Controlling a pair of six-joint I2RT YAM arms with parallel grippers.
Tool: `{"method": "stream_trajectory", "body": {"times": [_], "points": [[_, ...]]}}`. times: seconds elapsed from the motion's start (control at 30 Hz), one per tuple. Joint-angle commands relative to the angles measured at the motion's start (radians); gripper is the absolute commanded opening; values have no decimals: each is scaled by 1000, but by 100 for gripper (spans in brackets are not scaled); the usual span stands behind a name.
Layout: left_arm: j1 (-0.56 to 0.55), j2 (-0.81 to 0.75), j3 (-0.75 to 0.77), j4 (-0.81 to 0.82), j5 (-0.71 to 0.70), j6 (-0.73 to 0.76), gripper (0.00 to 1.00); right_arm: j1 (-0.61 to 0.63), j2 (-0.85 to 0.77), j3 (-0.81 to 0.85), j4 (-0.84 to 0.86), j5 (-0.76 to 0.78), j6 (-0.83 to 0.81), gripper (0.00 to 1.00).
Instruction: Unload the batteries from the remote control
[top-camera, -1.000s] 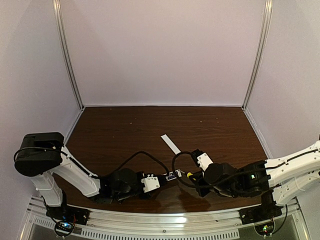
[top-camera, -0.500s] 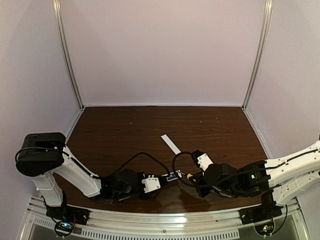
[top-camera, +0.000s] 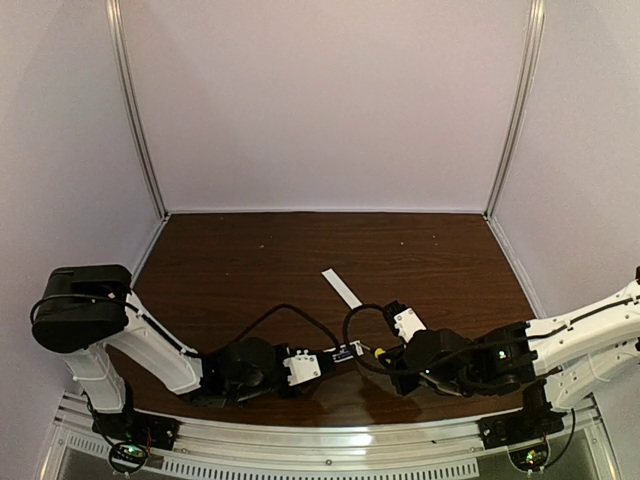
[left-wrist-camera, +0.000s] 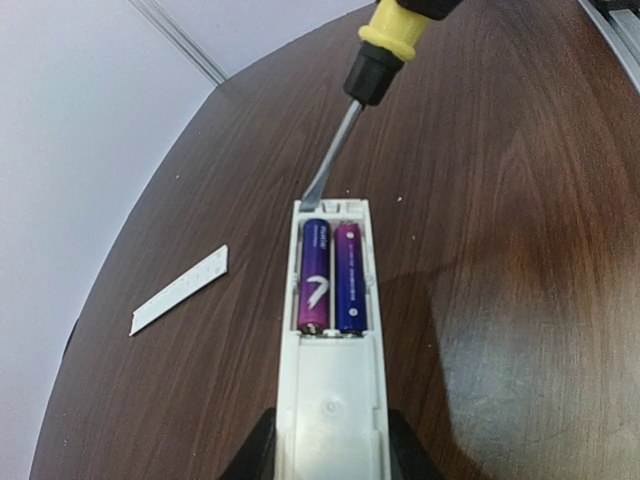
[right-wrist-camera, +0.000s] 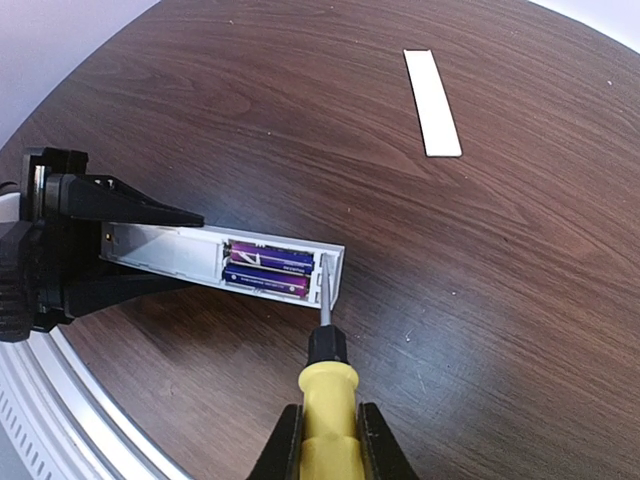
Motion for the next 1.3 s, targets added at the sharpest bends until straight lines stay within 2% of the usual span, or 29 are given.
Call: {"method": "stream_trajectory", "body": {"times": [0.0,1.27], "points": [[-2,-6,21,62,20,-4,0,-2,28,8,2,16,8,0],[-2,4,24,77,-81,-10,0,-2,92,27,53,-71,20,0]]}}
